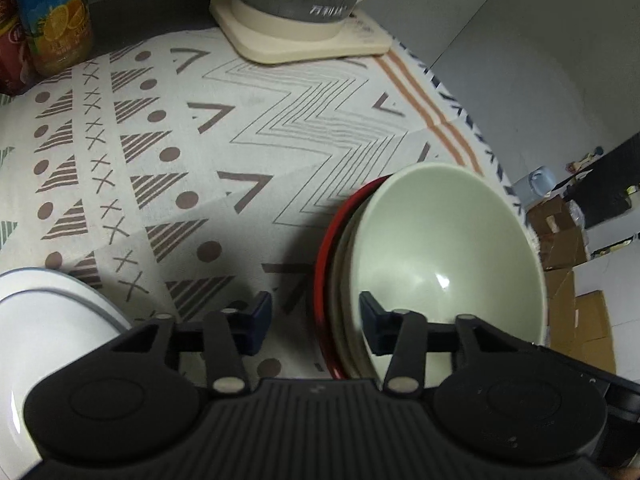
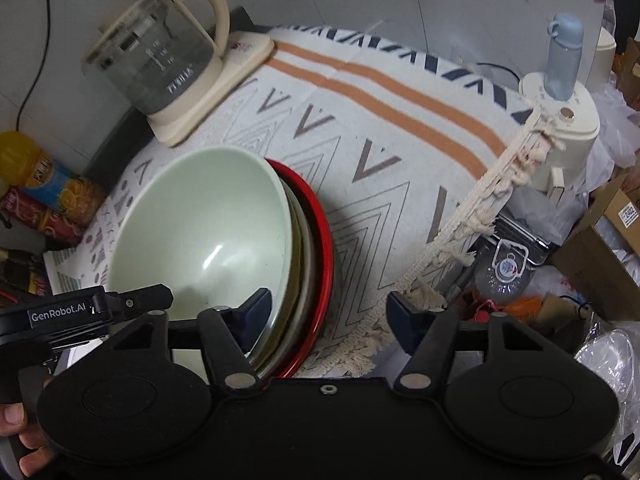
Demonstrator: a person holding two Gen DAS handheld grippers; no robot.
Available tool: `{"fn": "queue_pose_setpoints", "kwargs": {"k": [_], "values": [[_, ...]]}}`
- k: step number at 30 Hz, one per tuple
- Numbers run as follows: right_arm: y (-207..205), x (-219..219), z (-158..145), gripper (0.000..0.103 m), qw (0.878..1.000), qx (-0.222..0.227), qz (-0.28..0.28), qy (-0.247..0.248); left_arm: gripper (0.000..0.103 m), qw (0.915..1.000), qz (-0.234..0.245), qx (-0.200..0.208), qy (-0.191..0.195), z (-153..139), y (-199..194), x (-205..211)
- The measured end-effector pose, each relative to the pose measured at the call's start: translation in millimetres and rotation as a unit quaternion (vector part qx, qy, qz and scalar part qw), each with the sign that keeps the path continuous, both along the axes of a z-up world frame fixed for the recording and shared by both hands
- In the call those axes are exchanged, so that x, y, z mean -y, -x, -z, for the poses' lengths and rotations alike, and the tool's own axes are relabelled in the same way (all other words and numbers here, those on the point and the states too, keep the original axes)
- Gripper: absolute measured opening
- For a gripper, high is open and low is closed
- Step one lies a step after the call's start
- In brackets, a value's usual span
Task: Organize plates and bowls
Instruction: 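Close both grippers on the red bowl rim and lift the stack, then carry the bowl stack with both grippers and lower it onto the plates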
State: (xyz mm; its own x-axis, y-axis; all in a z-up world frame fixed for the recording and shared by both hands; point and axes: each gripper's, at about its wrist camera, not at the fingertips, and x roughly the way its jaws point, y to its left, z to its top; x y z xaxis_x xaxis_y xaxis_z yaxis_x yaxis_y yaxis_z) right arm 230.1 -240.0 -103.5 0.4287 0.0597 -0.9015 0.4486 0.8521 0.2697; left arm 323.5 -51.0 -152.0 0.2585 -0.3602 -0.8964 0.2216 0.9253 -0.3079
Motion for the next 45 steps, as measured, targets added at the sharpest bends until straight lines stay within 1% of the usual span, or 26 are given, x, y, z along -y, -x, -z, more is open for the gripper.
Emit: {"fn": "queue_pose_setpoints", "kwargs": {"k": [1,2,3,5,6,7,9,11,15,20,32,37,39,41,45], "values": [[-1.5,-0.1,2.7,0.055,1.0,-0.002,0.0,-0.003,0.04,1.0,0.001,-0.003,0.003,2.5,-1.0,0.2],[-2.9,-0.6,5.4,0.052,1.0,-0.004,0.0,-0.007,0.036,0.9999,0.002,-0.007,0.008,4.6,-1.8,0.7],[-4.1,-0.8,7.5,0.05,1.0,-0.005,-0.001,-0.009,0.034,0.9999,0.004,-0.009,0.01,5.6,-2.3,1.9],[-6.5,-2.3,11.6,0.045,1.0,-0.009,-0.003,-0.013,0.026,0.9998,0.008,-0.014,0.013,8.0,-2.3,5.1],[-7.7,-3.3,12.8,0.043,1.0,-0.01,-0.004,-0.017,0.024,0.9996,0.008,-0.02,0.016,9.5,-2.7,5.9],[-9.1,-4.2,14.5,0.04,1.0,-0.012,-0.005,-0.021,0.024,0.9996,0.006,-0.023,0.014,10.2,-2.9,6.7],[-11.9,-6.5,18.5,0.038,0.999,-0.019,-0.01,-0.028,0.024,0.9997,0.011,-0.021,0.006,7.9,-2.6,9.2],[-13.1,-6.9,17.7,0.036,0.999,-0.023,-0.012,-0.024,0.024,0.9997,0.011,-0.019,0.005,5.6,-2.0,8.8],[-12.2,-4.2,14.6,0.034,0.999,-0.018,-0.015,-0.03,0.024,0.9999,0.008,-0.013,0.008,2.1,0.2,4.9],[-12.5,-8.8,7.7,0.033,0.999,-0.013,-0.027,-0.02,0.024,0.9999,-0.003,-0.007,0.014,-3.9,3.7,-0.1],[-19.7,-16.5,-18.5,0.033,0.998,0.014,-0.054,-0.016,0.024,0.9986,-0.034,0.03,0.028,-36.5,12.2,-15.8],[-25.9,-24.7,-29.9,0.033,0.997,0.028,-0.071,-0.017,0.024,0.9968,-0.058,0.046,0.03,-52.3,17.2,-28.9],[-29.0,-29.9,-34.4,0.033,0.996,0.034,-0.082,-0.016,0.023,0.9958,-0.071,0.049,0.032,-57.8,19.3,-36.8],[-32.6,-35.2,-38.3,0.033,0.994,0.04,-0.096,-0.014,0.019,0.9947,-0.081,0.054,0.032,-63.0,22.3,-45.1],[-38.0,-46.2,-43.8,0.033,0.992,0.05,-0.117,-0.016,0.019,0.992,-0.103,0.065,0.032,-71.4,30.6,-61.6]]}}
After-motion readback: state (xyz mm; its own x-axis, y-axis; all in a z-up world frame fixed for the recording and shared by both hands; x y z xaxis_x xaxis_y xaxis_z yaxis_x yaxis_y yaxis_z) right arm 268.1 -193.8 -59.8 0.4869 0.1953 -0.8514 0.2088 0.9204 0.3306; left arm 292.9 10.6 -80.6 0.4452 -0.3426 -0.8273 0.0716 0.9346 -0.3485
